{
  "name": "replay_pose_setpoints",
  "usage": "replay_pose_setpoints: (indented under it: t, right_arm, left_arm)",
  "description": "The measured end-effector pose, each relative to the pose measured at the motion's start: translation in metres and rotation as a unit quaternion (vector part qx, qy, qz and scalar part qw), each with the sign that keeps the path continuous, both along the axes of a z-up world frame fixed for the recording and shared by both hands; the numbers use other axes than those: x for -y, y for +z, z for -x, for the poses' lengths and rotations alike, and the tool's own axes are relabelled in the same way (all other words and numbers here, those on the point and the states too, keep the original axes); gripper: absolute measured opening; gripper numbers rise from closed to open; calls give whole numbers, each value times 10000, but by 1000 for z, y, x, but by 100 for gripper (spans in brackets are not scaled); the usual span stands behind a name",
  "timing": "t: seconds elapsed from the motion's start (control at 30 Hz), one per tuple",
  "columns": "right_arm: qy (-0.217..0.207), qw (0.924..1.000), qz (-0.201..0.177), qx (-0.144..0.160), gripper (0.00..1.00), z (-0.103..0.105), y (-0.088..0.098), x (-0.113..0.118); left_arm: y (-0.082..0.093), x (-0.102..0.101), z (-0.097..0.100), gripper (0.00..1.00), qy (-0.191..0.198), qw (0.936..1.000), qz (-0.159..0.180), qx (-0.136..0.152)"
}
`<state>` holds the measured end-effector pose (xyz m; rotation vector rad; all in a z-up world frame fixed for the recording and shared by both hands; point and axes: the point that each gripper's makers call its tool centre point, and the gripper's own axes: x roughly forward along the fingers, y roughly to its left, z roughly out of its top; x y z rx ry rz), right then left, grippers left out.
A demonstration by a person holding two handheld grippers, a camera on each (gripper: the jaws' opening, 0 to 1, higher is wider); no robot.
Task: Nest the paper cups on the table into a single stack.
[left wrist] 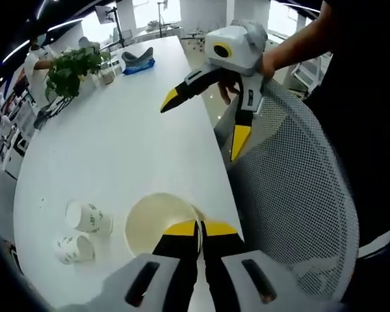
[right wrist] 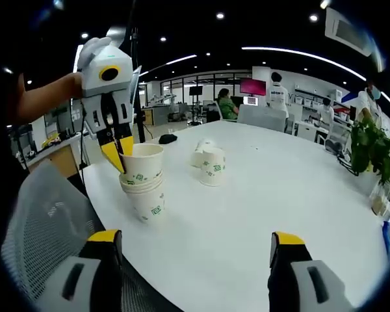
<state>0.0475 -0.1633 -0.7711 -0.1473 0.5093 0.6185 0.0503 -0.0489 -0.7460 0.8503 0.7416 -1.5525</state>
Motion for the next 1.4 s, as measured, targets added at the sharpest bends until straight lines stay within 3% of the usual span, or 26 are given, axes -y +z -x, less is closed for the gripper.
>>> replay_pose_setpoints:
  t: [0.17,0.5,0.9,1.4]
  right_arm:
    - [-28,10000,5,-3,95,0,0,1]
    - [-50,10000,16,-17,95,0,0,1]
    - [2,10000,51,-54,95,1,-2,0]
    - [4,10000,64,-50,94,1,-1,0]
  left_arm:
    - [-9,-1,-1,0,13,9999,-63,-115]
    - [-10,2,-1,1,78,9986,43,-525]
    - [-9,-2,2,2,-37,9977,-29,-677]
    - [-25,-5,5,3,-121,9955,-260,-905]
